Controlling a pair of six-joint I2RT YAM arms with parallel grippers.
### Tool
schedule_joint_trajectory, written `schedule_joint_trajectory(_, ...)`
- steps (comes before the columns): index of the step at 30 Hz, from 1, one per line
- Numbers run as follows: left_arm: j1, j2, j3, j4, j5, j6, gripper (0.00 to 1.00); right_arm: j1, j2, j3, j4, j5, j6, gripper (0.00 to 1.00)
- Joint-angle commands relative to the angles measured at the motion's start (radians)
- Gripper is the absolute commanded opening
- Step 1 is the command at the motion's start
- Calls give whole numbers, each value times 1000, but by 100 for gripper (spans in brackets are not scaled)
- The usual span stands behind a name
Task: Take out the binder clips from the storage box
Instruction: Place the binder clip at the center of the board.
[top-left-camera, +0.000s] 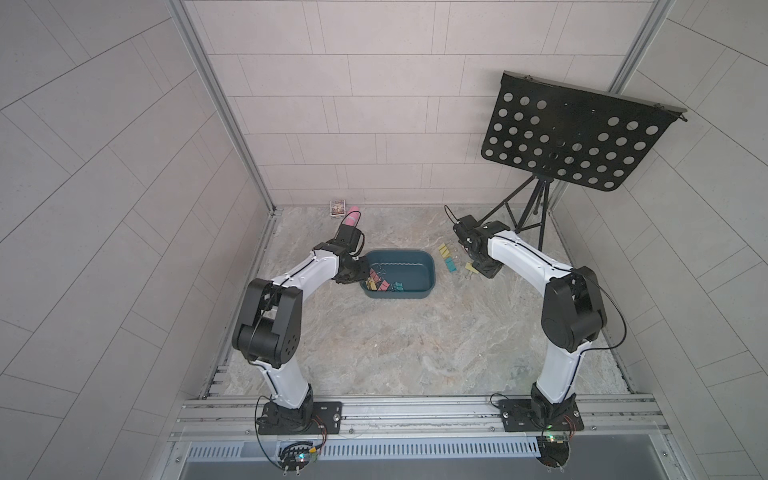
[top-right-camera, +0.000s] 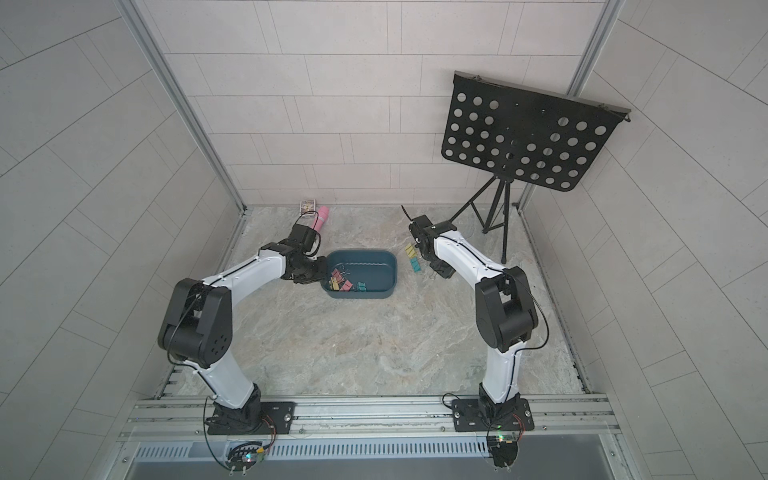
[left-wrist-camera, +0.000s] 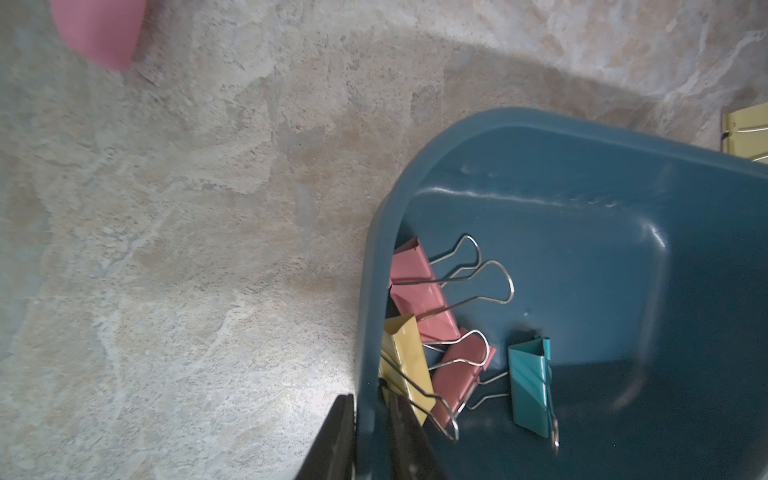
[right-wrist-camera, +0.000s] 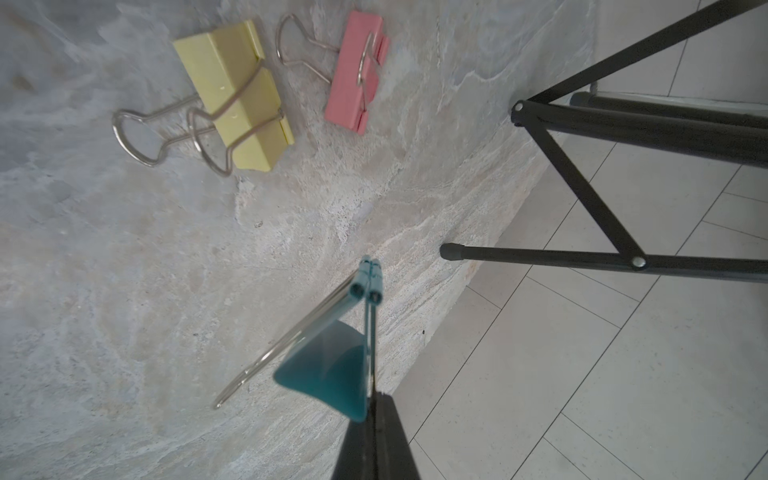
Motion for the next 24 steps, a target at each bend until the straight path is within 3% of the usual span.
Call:
schedule_joint_trajectory(1, 6, -40, 4, 1, 2, 14, 24, -26, 46, 29, -49, 31, 25, 0)
schedule_joint_trajectory(24, 7, -14, 12, -1, 2, 19, 24, -75, 182, 58, -17, 20, 27, 0)
